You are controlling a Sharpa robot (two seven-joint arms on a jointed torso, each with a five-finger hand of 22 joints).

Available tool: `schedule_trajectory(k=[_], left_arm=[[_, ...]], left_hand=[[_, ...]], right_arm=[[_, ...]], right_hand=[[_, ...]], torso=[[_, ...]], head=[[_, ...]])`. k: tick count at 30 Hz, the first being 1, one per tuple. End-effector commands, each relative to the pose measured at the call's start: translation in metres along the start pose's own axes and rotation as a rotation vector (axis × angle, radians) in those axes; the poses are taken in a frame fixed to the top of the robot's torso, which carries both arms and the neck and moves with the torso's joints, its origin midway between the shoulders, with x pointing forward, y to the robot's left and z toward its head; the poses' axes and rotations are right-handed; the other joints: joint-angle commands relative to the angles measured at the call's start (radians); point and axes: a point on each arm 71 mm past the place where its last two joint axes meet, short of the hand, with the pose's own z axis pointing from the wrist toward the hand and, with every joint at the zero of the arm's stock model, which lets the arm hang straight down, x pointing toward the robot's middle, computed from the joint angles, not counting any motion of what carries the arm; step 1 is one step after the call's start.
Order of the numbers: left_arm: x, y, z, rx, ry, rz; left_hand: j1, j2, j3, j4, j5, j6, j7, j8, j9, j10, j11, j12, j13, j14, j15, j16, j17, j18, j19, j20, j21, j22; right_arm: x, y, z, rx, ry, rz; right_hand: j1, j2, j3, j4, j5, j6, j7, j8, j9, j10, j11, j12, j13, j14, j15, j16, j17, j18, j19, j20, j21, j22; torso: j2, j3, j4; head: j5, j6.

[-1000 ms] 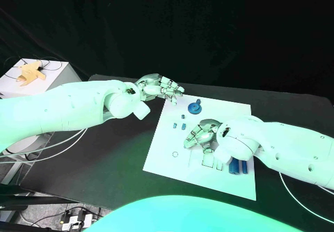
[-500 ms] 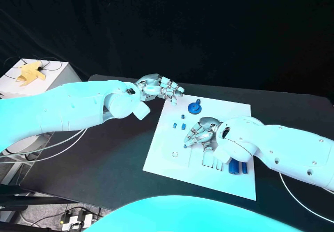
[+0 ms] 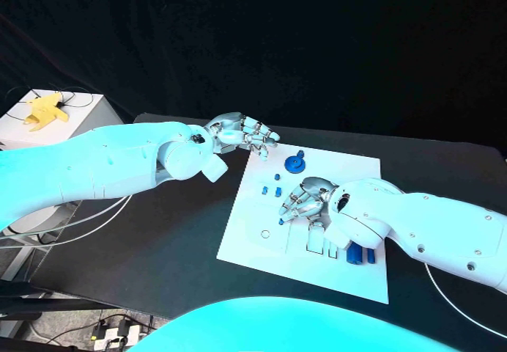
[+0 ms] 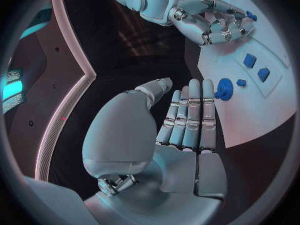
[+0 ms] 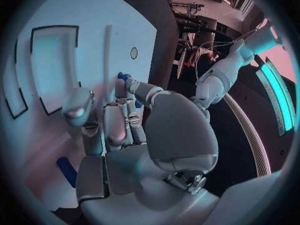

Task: Assemble the parts on the task board

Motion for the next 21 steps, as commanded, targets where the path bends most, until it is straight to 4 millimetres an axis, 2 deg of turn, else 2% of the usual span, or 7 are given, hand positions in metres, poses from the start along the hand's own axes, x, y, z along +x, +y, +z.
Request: schedule_trajectory(k=[1, 10, 21], left_arm=[[0.003, -0.001, 0.001, 0.004, 0.021, -0.003], [0.002, -0.001, 0.001, 0.006, 0.02, -0.002], [0.002, 0.0, 0.002, 0.007, 0.02, -0.002]], left_hand=[[0.005, 0.003, 0.004, 0.005, 0.004, -0.003, 0.004, -0.007, -0.001, -0.006, 0.002, -0.002, 0.002, 0.002, 0.007, -0.005, 0.001, 0.011, 0.004, 0.004, -0.004, -0.001], [0.005, 0.003, 0.004, 0.005, 0.004, -0.003, 0.004, -0.007, -0.001, -0.006, 0.002, -0.002, 0.002, 0.002, 0.007, -0.005, 0.001, 0.011, 0.004, 0.004, -0.004, -0.001], [0.006, 0.004, 0.004, 0.006, 0.005, -0.003, 0.004, -0.007, -0.001, -0.007, 0.002, -0.002, 0.002, 0.002, 0.007, -0.006, 0.002, 0.011, 0.004, 0.004, -0.005, -0.001]], right_arm=[[0.0, -0.001, -0.001, -0.016, -0.007, -0.023], [-0.004, -0.002, -0.009, -0.072, -0.082, -0.003], [-0.01, -0.003, -0.026, -0.114, -0.104, 0.069]], right_hand=[[-0.007, -0.002, 0.002, -0.004, 0.003, -0.008, -0.002, 0.0, 0.001, -0.009, 0.001, 0.008, 0.16, 0.001, -0.007, 0.002, 0.001, 0.001, -0.003, -0.005, -0.002, 0.129], [-0.021, -0.013, 0.0, -0.001, 0.014, -0.021, 0.0, -0.005, 0.0, -0.022, 0.003, 0.031, 0.175, -0.005, -0.006, -0.007, -0.015, 0.005, -0.011, -0.004, -0.026, 0.124], [-0.042, -0.025, -0.007, 0.011, 0.058, -0.026, 0.001, -0.005, 0.001, -0.044, 0.007, 0.035, 0.177, 0.002, -0.003, -0.001, -0.002, 0.002, -0.004, -0.002, -0.006, 0.128]], torso=[[0.0, -0.0004, 0.0002], [-0.001, 0.0002, -0.0001], [-0.003, 0.0008, -0.0018]], head=[[-0.001, 0.0], [-0.004, 0.0], [-0.019, 0.0]])
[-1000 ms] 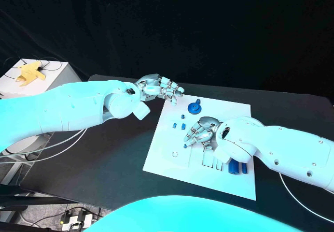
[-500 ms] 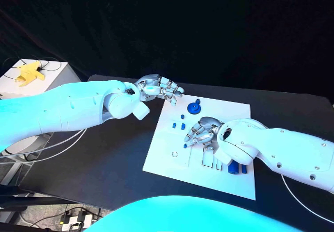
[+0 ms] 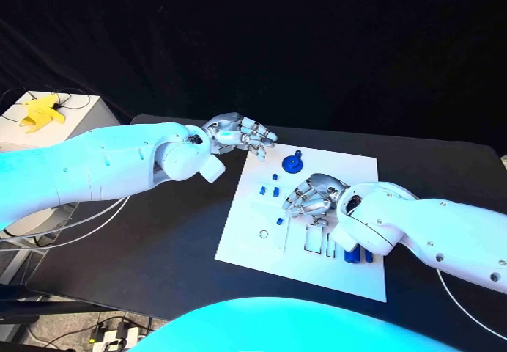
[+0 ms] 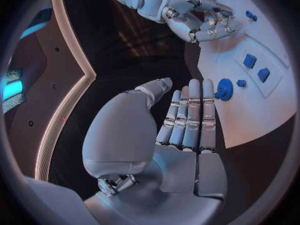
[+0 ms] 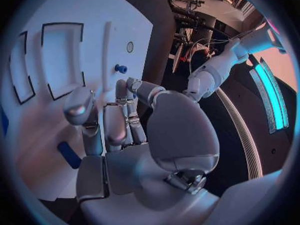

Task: Assemble the parts on the task board

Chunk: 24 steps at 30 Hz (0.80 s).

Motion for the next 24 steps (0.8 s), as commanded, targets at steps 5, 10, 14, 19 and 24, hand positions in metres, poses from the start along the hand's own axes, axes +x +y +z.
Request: schedule_trajectory(k=[5, 10, 14, 19, 24], left_arm=[[0.003, 0.0, 0.002, 0.007, 0.019, -0.002], [0.003, 0.001, 0.002, 0.007, 0.02, -0.003], [0.003, 0.002, 0.002, 0.015, 0.012, -0.007], [0.002, 0.004, 0.001, 0.029, 0.0, -0.014], [0.002, 0.006, -0.001, 0.039, -0.006, -0.02]], left_hand=[[0.006, 0.004, 0.003, 0.006, 0.005, -0.003, 0.004, -0.007, -0.001, -0.007, 0.002, -0.002, 0.002, 0.002, 0.007, -0.006, 0.002, 0.011, 0.004, 0.004, -0.005, -0.001], [0.006, 0.004, 0.003, 0.006, 0.005, -0.003, 0.004, -0.007, -0.001, -0.007, 0.002, -0.002, 0.002, 0.002, 0.007, -0.006, 0.002, 0.011, 0.004, 0.004, -0.005, -0.001], [0.006, 0.004, 0.003, 0.006, 0.005, -0.003, 0.004, -0.007, -0.001, -0.007, 0.002, -0.002, 0.002, 0.002, 0.007, -0.006, 0.002, 0.011, 0.004, 0.004, -0.005, -0.001], [0.005, 0.004, 0.003, 0.006, 0.004, -0.003, 0.004, -0.007, -0.002, -0.007, 0.002, -0.002, 0.002, 0.002, 0.007, -0.006, 0.002, 0.011, 0.004, 0.004, -0.005, -0.001], [0.003, 0.003, 0.001, 0.008, 0.003, -0.002, 0.004, -0.007, -0.002, -0.006, 0.002, -0.001, 0.002, 0.003, 0.008, -0.005, 0.003, 0.011, 0.004, 0.005, -0.006, -0.001]], right_arm=[[-0.007, 0.005, -0.012, -0.073, -0.031, 0.088], [-0.019, 0.008, -0.022, -0.155, -0.06, 0.119], [-0.038, 0.009, -0.036, -0.277, -0.107, 0.106], [-0.058, 0.006, -0.051, -0.394, -0.157, -0.009], [-0.076, -0.003, -0.062, -0.452, -0.216, -0.172]], right_hand=[[-0.012, -0.002, -0.003, 0.008, 0.009, -0.008, 0.001, -0.005, 0.002, -0.011, 0.0, -0.012, -0.007, 0.013, 0.001, 0.015, 0.021, -0.002, 0.01, 0.004, 0.029, 0.133], [-0.006, 0.0, 0.001, 0.006, 0.014, -0.01, 0.001, -0.006, 0.002, -0.01, 0.0, -0.016, -0.011, 0.023, 0.001, 0.028, 0.041, -0.005, 0.019, 0.004, 0.051, 0.138], [0.002, 0.001, 0.005, 0.002, 0.016, -0.016, 0.007, -0.01, 0.002, -0.016, 0.006, -0.044, -0.028, 0.04, 0.004, 0.047, 0.072, -0.012, 0.035, 0.005, 0.091, 0.146], [-0.002, -0.006, -0.007, 0.012, 0.026, -0.025, 0.019, -0.02, 0.001, -0.034, 0.023, -0.126, -0.08, 0.051, 0.018, 0.058, 0.093, -0.017, 0.045, 0.015, 0.124, 0.152], [-0.006, -0.03, -0.029, 0.022, 0.045, -0.033, 0.025, -0.029, 0.001, -0.036, 0.035, -0.193, -0.125, 0.047, 0.028, 0.053, 0.085, -0.017, 0.042, 0.024, 0.122, 0.151]], torso=[[-0.004, 0.0038, -0.0051], [-0.006, 0.0057, -0.0071], [-0.01, 0.0076, -0.0102], [-0.015, 0.0111, -0.0153], [-0.017, 0.0128, -0.0192]], head=[[-0.011, 0.0], [-0.019, 0.0], [-0.035, 0.0], [-0.048, 0.0], [-0.061, 0.0]])
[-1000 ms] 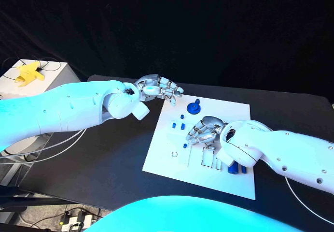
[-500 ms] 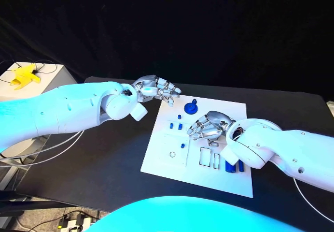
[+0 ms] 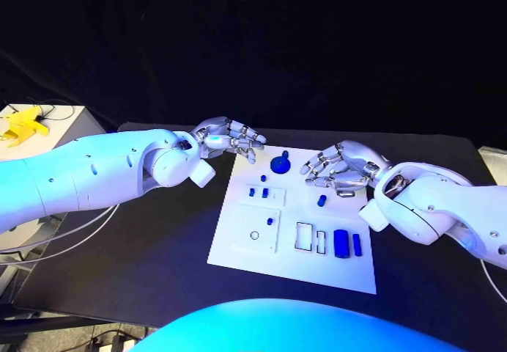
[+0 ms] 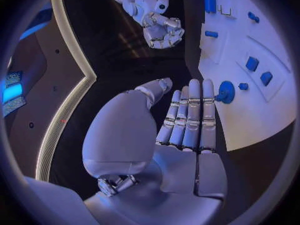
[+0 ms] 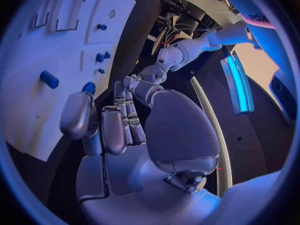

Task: Assemble the parts on the task board

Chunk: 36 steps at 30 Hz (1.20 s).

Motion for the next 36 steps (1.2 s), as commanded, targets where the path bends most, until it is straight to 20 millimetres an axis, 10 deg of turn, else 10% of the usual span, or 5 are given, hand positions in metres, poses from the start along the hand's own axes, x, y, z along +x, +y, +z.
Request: schedule_trajectory(k=[1, 14, 24, 30, 36], left_arm=[[0.001, -0.002, -0.001, 0.039, -0.003, -0.014], [0.0, 0.001, -0.003, 0.074, -0.021, -0.031], [-0.001, 0.001, -0.004, 0.093, -0.029, -0.037], [-0.001, 0.001, -0.005, 0.093, -0.031, -0.038], [-0.001, 0.001, -0.005, 0.091, -0.031, -0.038]], left_hand=[[0.003, 0.003, -0.001, 0.005, 0.003, -0.002, 0.004, -0.007, -0.002, -0.006, 0.002, -0.001, 0.001, 0.003, 0.008, -0.005, 0.001, 0.011, 0.004, 0.005, -0.006, -0.001], [-0.014, -0.01, -0.014, 0.016, 0.0, -0.003, 0.003, -0.006, -0.002, -0.007, 0.002, 0.001, 0.003, 0.004, 0.009, -0.003, 0.005, 0.011, 0.005, 0.008, -0.015, -0.007], [-0.015, -0.012, -0.016, 0.017, 0.0, -0.002, 0.002, -0.005, -0.002, -0.006, 0.001, 0.002, 0.003, 0.004, 0.008, -0.002, 0.006, 0.011, 0.006, 0.008, -0.018, -0.008], [-0.014, -0.012, -0.015, 0.017, 0.001, -0.001, 0.001, -0.004, -0.001, -0.005, 0.0, 0.003, 0.003, 0.004, 0.008, -0.002, 0.007, 0.011, 0.007, 0.008, -0.019, -0.009], [-0.013, -0.011, -0.015, 0.017, 0.001, 0.0, 0.001, -0.004, -0.001, -0.005, 0.0, 0.004, 0.004, 0.004, 0.008, -0.002, 0.007, 0.012, 0.007, 0.008, -0.019, -0.009]], right_arm=[[-0.006, 0.006, -0.005, -0.169, 0.001, -0.19], [-0.01, -0.014, -0.008, -0.145, -0.016, -0.675], [0.0, -0.027, -0.003, -0.044, 0.03, -0.855], [0.006, -0.032, 0.0, -0.018, 0.054, -0.877], [0.011, -0.034, 0.003, -0.015, 0.057, -0.875]], right_hand=[[-0.001, -0.02, -0.013, 0.004, 0.01, -0.01, 0.001, -0.008, -0.001, -0.002, 0.009, -0.026, -0.018, 0.002, 0.007, -0.005, -0.007, -0.016, -0.005, 0.008, -0.002, 0.15], [-0.017, -0.091, -0.14, 0.054, 0.023, -0.049, -0.014, -0.044, -0.012, -0.053, 0.024, -0.114, -0.084, -0.043, 0.022, -0.062, -0.097, 0.006, -0.06, 0.025, -0.143, 0.117], [0.17, -0.015, -0.536, 0.224, 0.036, -0.045, -0.034, -0.08, -0.033, -0.1, 0.031, -0.073, -0.129, -0.052, 0.029, -0.067, -0.112, 0.009, -0.059, 0.033, -0.181, 0.113], [0.254, -0.014, -0.637, 0.353, 0.04, -0.05, -0.039, -0.091, -0.038, -0.128, 0.036, -0.051, -0.146, -0.064, 0.034, -0.072, -0.127, 0.014, -0.069, 0.037, -0.221, 0.108], [0.275, 0.001, -0.636, 0.371, 0.061, -0.036, -0.028, -0.086, -0.035, -0.117, 0.032, -0.038, -0.148, -0.056, 0.031, -0.064, -0.116, 0.011, -0.058, 0.035, -0.199, 0.113]], torso=[[-0.003, 0.0035, -0.0056], [-0.001, 0.0036, -0.0032], [-0.001, 0.0007, -0.0017], [-0.001, 0.0012, -0.0021], [-0.001, 0.0008, -0.002]], head=[[-0.01, 0.0], [-0.036, 0.0], [-0.046, 0.0], [-0.046, 0.0], [-0.045, 0.0]])
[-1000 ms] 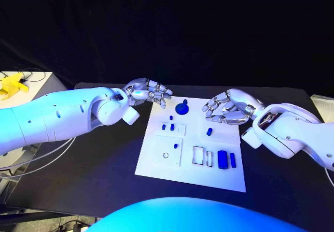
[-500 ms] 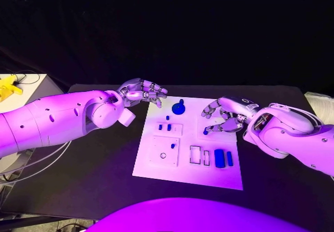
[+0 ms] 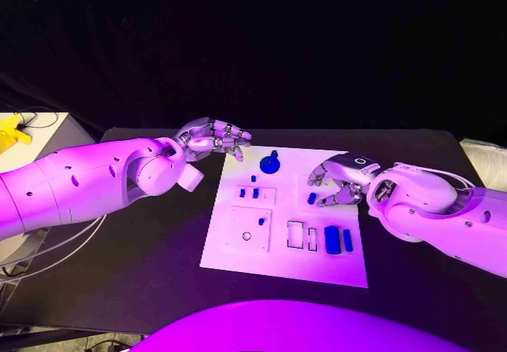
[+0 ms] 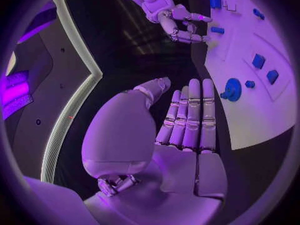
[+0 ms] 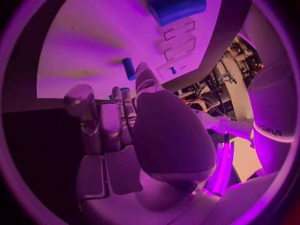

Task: Assemble the parts on the task board

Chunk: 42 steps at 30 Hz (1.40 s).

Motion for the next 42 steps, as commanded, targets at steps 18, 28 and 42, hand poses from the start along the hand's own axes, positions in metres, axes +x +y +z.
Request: schedule_trajectory(k=[18, 28, 42], left_arm=[[0.001, -0.001, 0.0, 0.01, 0.001, -0.01], [0.001, -0.001, 0.0, 0.005, 0.001, -0.011], [0.001, 0.0, 0.0, -0.004, 0.005, -0.012]], left_hand=[[-0.002, 0.0, 0.0, 0.004, 0.002, 0.0, 0.001, -0.004, 0.0, -0.004, 0.0, 0.004, 0.001, 0.001, 0.004, -0.001, 0.002, 0.012, 0.005, 0.004, -0.008, -0.002], [-0.002, 0.001, 0.0, 0.004, 0.002, 0.0, 0.001, -0.003, 0.0, -0.004, 0.0, 0.005, 0.001, 0.001, 0.004, -0.001, 0.002, 0.012, 0.005, 0.004, -0.008, -0.003], [-0.001, 0.002, 0.001, 0.005, 0.002, 0.0, 0.001, -0.004, -0.001, -0.005, 0.0, 0.005, 0.001, 0.001, 0.003, -0.001, 0.003, 0.012, 0.006, 0.004, -0.01, -0.004]], right_arm=[[0.014, 0.009, 0.01, -0.023, 0.019, 0.024], [0.016, 0.008, 0.012, -0.01, 0.026, 0.015], [0.02, 0.006, 0.014, 0.011, 0.01, -0.005]], right_hand=[[0.043, 0.063, 0.103, 0.007, -0.015, 0.096, 0.018, 0.018, -0.007, 0.188, -0.036, -0.02, -0.024, 0.048, -0.033, 0.034, 0.058, -0.008, 0.061, -0.027, 0.127, 0.141], [0.061, 0.044, 0.197, 0.004, -0.029, 0.118, 0.019, 0.015, -0.013, 0.223, -0.038, -0.076, -0.024, 0.049, -0.033, 0.027, 0.055, -0.007, 0.059, -0.03, 0.123, 0.14], [0.08, 0.014, 0.431, -0.038, -0.096, 0.165, 0.017, 0.031, -0.006, 0.291, -0.046, -0.127, -0.017, 0.057, -0.043, 0.028, 0.067, -0.011, 0.067, -0.038, 0.155, 0.146]], torso=[[-0.001, -0.0001, -0.0016], [-0.001, 0.0, -0.0011], [-0.001, -0.0001, -0.0015]], head=[[0.005, 0.0], [0.007, 0.0], [0.009, 0.0]])
